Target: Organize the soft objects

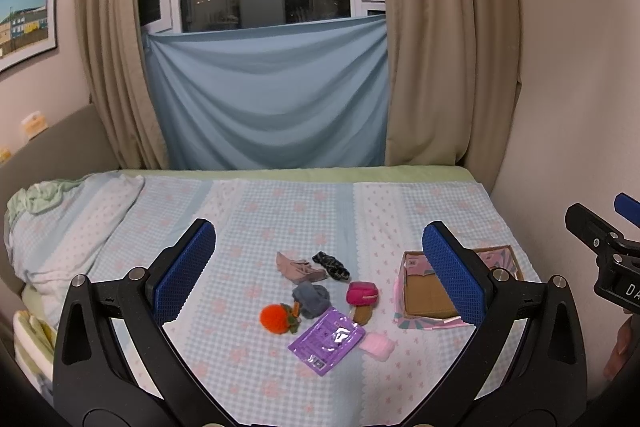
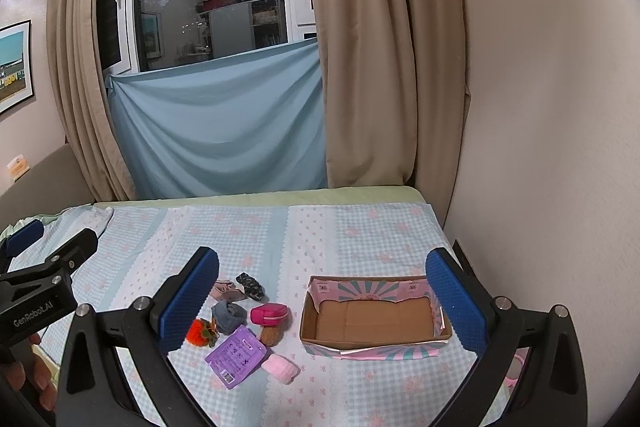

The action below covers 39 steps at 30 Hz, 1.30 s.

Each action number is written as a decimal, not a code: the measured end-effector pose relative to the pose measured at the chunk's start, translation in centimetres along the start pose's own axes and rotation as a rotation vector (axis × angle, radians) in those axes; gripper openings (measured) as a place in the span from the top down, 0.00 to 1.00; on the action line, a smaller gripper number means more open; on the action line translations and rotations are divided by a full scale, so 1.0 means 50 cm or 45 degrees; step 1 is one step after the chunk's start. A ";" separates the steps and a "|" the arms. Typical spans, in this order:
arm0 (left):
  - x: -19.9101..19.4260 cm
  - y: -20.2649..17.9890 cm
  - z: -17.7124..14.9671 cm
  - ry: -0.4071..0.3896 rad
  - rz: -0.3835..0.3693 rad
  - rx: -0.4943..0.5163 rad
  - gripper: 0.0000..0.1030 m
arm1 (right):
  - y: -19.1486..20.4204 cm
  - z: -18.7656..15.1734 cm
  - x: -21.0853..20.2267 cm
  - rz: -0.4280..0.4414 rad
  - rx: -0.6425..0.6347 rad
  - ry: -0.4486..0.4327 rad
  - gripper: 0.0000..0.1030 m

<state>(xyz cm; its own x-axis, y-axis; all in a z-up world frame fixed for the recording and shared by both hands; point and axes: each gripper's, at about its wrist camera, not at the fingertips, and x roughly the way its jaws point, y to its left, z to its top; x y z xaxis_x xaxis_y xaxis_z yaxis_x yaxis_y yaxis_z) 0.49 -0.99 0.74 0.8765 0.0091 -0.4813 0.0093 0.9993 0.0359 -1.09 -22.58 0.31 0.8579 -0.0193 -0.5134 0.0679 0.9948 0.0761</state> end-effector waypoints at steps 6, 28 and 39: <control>0.013 0.007 0.002 0.036 0.005 -0.008 0.00 | 0.001 0.003 0.011 0.003 -0.009 0.036 0.00; 0.343 0.259 -0.213 0.474 -0.158 -0.047 0.00 | 0.188 -0.086 0.333 -0.026 0.072 0.419 0.00; 0.591 0.303 -0.354 0.699 -0.237 -0.079 0.00 | 0.268 -0.197 0.602 -0.056 0.051 0.680 0.00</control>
<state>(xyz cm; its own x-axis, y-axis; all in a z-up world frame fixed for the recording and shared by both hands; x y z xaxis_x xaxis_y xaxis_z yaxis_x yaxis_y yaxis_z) 17.99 15.06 -28.46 0.4850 -0.1664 -0.8586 0.0970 0.9859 -0.1362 20.64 -8.84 -22.54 0.4760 0.0032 -0.8794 0.1265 0.9894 0.0721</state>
